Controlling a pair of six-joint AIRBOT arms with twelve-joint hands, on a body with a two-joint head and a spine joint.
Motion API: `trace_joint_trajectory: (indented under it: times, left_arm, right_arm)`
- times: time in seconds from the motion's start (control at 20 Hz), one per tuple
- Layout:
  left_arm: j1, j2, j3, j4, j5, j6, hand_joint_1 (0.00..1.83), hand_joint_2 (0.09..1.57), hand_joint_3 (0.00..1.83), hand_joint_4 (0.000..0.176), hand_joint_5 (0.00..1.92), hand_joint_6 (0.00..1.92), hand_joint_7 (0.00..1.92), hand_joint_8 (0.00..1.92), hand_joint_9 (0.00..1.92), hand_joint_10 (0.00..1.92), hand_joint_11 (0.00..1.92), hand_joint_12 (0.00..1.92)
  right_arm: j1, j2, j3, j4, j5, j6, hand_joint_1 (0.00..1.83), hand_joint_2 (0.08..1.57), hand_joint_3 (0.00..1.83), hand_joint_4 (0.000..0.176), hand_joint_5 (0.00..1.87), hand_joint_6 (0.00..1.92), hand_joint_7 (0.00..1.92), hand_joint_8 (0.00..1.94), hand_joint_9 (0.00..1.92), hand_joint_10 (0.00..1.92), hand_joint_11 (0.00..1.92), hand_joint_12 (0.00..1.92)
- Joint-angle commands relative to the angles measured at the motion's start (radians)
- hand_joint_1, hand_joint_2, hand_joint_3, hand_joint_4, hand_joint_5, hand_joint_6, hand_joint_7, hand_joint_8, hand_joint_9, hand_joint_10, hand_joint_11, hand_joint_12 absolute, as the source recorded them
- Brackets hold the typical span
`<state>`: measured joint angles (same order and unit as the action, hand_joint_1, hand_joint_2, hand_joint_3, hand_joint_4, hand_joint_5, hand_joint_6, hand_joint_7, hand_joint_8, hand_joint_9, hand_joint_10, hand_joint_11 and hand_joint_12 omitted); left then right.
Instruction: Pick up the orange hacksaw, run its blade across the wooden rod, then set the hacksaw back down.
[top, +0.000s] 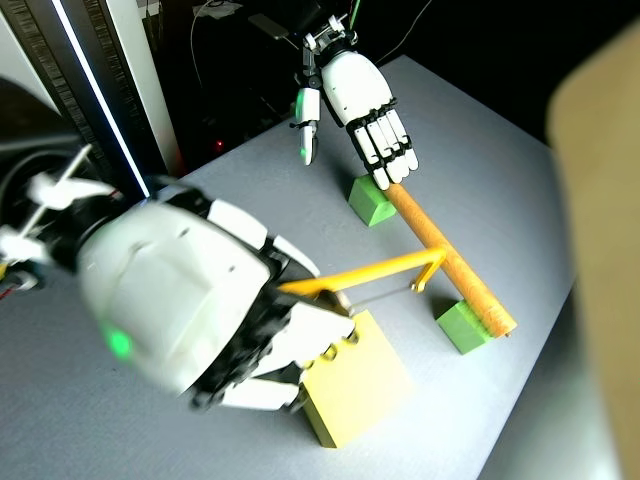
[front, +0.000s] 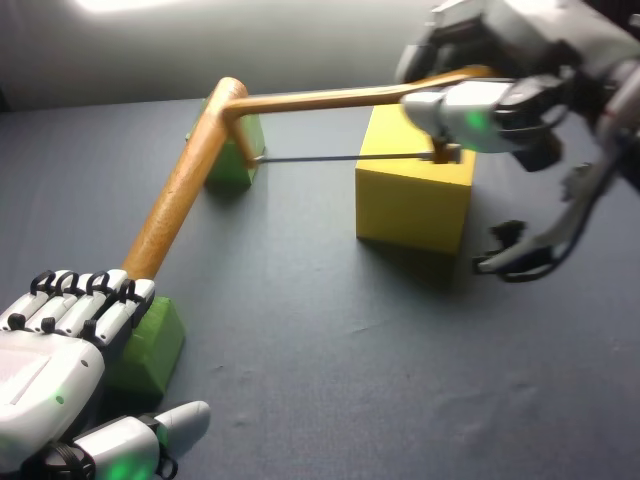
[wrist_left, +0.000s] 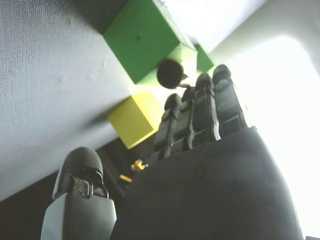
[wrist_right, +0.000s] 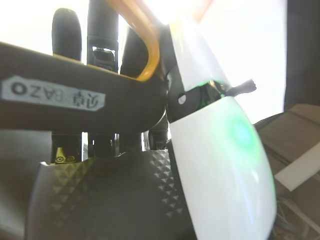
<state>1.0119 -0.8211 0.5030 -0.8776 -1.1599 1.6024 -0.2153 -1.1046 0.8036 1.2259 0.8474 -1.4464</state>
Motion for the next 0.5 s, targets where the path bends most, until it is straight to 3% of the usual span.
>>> trace_joint_trajectory:
  times: [0.0, 0.3, 0.45]
  left_arm:
    - [-0.005, -0.006, 0.004, 0.034, -0.058, -0.001, 0.0, 1.18, 0.0, 0.0, 0.0, 0.0, 0.0, 0.0, 0.0, 0.0, 0.0, 0.0]
    - [-0.008, -0.006, 0.006, 0.034, -0.058, 0.0, 0.0, 1.18, 0.0, 0.0, 0.0, 0.0, 0.02, 0.01, 0.0, 0.0, 0.0, 0.0]
    - [-0.008, -0.006, 0.007, 0.034, -0.057, 0.0, 0.0, 1.18, 0.0, 0.0, 0.0, 0.0, 0.0, 0.0, 0.0, 0.0, 0.0, 0.0]
  right_arm:
    - [0.023, -0.012, 0.002, -0.067, 0.046, -0.005, 1.2, 1.17, 0.0, 0.0, 0.79, 1.27, 0.99, 1.0, 1.22, 0.13, 0.71, 1.14]
    - [0.083, -0.205, 0.11, -0.032, 0.087, -0.061, 1.18, 1.19, 0.0, 0.0, 0.74, 1.34, 0.94, 1.08, 1.18, 0.12, 0.64, 1.18]
    - [0.091, -0.289, 0.167, -0.019, 0.073, -0.086, 1.2, 1.17, 0.0, 0.0, 0.77, 1.28, 0.98, 1.02, 1.2, 0.14, 0.65, 1.2]
